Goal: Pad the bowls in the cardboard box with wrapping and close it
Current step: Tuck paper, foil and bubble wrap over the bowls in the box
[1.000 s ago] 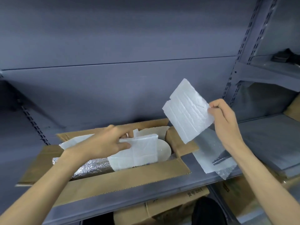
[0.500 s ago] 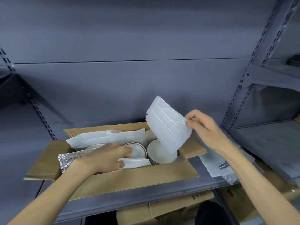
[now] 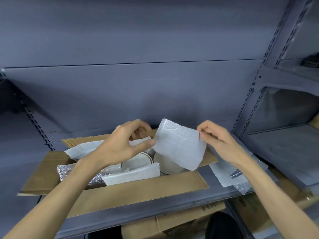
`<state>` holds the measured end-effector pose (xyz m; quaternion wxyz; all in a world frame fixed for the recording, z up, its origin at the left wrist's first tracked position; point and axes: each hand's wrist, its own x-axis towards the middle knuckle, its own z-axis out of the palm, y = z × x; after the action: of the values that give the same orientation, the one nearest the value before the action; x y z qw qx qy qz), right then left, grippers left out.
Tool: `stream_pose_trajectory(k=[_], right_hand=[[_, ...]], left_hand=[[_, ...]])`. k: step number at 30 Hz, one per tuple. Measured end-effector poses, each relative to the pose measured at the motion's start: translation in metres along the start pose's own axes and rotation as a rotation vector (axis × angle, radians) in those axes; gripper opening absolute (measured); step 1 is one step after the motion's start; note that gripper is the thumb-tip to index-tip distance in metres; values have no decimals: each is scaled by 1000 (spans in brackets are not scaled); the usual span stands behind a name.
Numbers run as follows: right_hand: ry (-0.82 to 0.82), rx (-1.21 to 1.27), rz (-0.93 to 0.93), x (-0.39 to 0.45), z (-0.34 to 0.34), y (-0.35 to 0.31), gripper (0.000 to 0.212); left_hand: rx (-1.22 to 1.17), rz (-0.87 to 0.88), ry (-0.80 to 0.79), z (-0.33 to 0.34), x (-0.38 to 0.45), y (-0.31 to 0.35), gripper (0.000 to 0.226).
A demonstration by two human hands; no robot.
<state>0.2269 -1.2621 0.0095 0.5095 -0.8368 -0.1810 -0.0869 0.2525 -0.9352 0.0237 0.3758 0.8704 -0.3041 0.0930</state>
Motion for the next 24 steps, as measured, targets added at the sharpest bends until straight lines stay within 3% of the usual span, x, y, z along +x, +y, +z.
stream_pose_trajectory(k=[4, 11, 15, 20, 22, 24], right_hand=[[29, 24, -20, 1, -3, 2, 21], [61, -17, -10, 4, 3, 6, 23], [78, 34, 36, 4, 11, 10, 17], [-65, 141, 157, -1, 14, 21, 63], [-124, 58, 193, 0, 17, 28, 58], [-157, 6, 214, 1, 21, 34, 38]], left_hand=[[-141, 57, -114, 13, 18, 18, 53], [-29, 41, -68, 30, 28, 16, 40], [-72, -1, -76, 33, 22, 9, 20], [-96, -75, -78, 35, 14, 0, 17], [-68, -97, -82, 35, 11, -3, 15], [-19, -103, -94, 32, 9, -6, 15]])
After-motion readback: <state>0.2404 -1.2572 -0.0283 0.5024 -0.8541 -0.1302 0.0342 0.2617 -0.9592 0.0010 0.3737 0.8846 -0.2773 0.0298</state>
